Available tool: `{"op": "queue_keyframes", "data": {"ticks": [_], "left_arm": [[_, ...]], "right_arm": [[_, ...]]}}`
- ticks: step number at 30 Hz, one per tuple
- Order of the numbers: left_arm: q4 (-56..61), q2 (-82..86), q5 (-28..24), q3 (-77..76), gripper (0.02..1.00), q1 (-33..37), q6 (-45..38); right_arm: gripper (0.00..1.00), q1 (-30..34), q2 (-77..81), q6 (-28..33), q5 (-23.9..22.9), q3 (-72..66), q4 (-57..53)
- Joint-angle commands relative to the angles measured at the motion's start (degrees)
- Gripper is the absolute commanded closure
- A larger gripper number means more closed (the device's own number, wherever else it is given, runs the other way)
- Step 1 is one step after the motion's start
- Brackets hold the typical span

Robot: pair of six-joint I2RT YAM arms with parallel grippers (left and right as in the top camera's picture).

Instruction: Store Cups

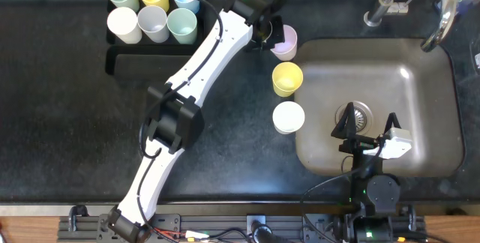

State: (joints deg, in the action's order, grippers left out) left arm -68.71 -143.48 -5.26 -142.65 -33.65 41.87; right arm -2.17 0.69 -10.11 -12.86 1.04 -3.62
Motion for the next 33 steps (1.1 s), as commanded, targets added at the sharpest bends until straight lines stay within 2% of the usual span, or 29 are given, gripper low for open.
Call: {"op": "queue_keyframes", "data": {"ticks": [1, 6, 11, 15, 17, 20, 24, 33], "left_arm": [[-0.07, 7.17, 5.7, -1.51, 0.982, 1.53, 0.24], [-4.33, 19.78, 11.23, -1.46, 0.982, 6.6, 0.7], [-19.65, 31.5, 16.26, 0.0, 0.982, 17.38, 6.69], [-23.04, 39.32, 18.43, 8.5, 0.982, 26.91, 6.62], [-21.27, 43.65, 17.57, 16.76, 0.982, 31.85, 6.6], [-14.36, 49.75, 12.7, 32.44, 0.982, 38.32, 6.05], [-3.34, 54.42, 7.39, 49.35, 0.982, 43.12, 5.57], [3.1, 52.72, 5.6, 55.28, 0.982, 45.77, 5.57]], "right_arm": [[0.005, 0.24, -0.48, -0.17, 0.13, -0.79, 0.44], [0.003, 0.24, -0.48, -0.17, 0.11, -0.79, 0.44], [0.007, 0.24, -0.48, -0.17, 0.11, -0.79, 0.44], [0.007, 0.24, -0.48, -0.17, 0.13, -0.79, 0.44], [0.003, 0.24, -0.48, -0.17, 0.11, -0.79, 0.44], [0.005, 0.24, -0.48, -0.17, 0.11, -0.79, 0.44], [0.005, 0.24, -0.48, -0.17, 0.13, -0.79, 0.44], [0.003, 0.24, -0.48, -0.17, 0.13, -0.79, 0.44]]}}
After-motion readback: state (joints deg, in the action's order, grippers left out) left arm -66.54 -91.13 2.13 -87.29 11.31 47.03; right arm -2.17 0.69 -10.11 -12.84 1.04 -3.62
